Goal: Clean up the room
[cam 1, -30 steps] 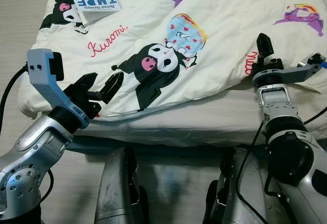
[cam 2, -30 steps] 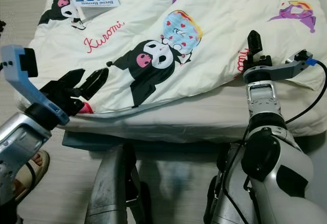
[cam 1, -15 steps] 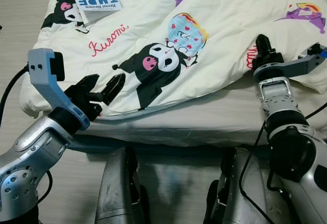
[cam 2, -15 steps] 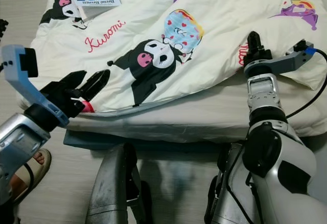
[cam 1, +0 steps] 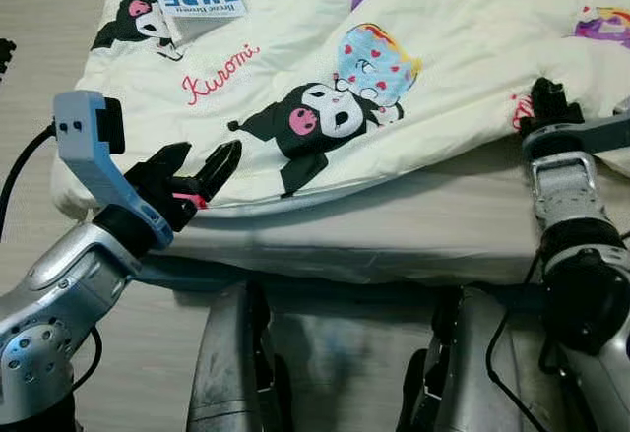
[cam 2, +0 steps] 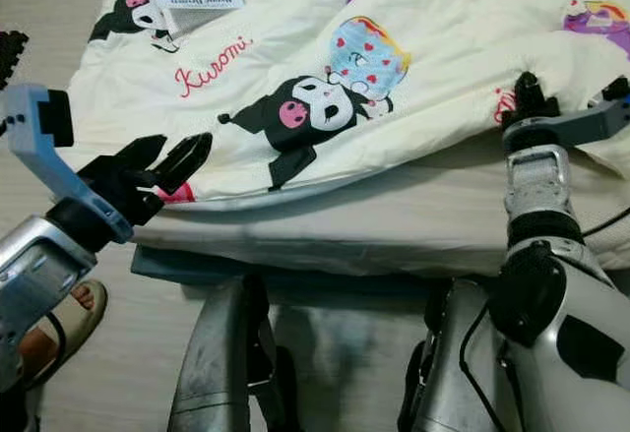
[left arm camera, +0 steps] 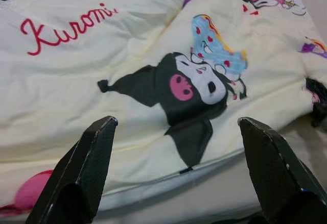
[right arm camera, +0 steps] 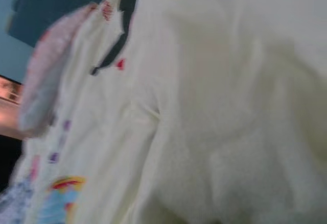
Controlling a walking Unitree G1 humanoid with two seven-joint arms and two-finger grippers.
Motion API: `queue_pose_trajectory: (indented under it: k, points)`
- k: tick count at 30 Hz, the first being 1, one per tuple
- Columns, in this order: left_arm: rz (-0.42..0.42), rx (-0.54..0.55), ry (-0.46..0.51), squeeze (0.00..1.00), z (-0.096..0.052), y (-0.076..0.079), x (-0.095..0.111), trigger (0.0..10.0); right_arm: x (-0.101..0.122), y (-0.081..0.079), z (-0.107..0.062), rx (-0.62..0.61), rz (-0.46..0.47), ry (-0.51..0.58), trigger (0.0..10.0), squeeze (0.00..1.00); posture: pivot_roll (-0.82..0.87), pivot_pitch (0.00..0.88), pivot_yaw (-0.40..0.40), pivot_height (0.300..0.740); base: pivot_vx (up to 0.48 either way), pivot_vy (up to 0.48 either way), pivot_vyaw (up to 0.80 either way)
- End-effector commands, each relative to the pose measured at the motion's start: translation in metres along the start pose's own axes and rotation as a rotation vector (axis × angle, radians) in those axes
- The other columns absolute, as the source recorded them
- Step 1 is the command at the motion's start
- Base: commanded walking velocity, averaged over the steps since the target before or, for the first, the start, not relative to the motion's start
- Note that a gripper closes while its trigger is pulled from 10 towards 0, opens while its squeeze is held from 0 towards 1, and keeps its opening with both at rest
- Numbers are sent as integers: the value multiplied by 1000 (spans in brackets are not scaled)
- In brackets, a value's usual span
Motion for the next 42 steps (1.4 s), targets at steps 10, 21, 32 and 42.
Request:
queue_pose_trajectory:
  k: [10, 21, 32, 42]
  points:
    - [-14, -1, 50, 0, 10, -4, 0, 10000, 19, 96, -71, -248, -284, 42, 0, 0, 99, 495, 104, 482, 0, 0, 0]
    - [-47, -30, 83, 0, 25, -5, -5, 10000, 57, 88, -96, -260, -449, 69, 0, 0, 17, 451, 79, 482, 0, 0, 0]
    - [-64, -41, 102, 0, 30, -8, -10, 10000, 67, 90, -143, -352, -556, -40, 0, 0, -38, 441, 59, 482, 0, 0, 0]
    - [-71, -48, 105, 0, 34, -12, -18, 10000, 33, 106, -195, -432, -561, -226, 0, 0, -67, 437, 59, 482, 0, 0, 0]
Point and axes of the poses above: a point about 5 cm out from each wrist's last joint towards the gripper, its own z axis pointing out of the wrist towards the gripper, its own x axis along the axis of the wrist's last joint, y = z × x, the point moved 4 cm from there along z, pointing out of the wrist towards the gripper, and after that the axes turned 15 degrees about -z, right-handed, at the moved point
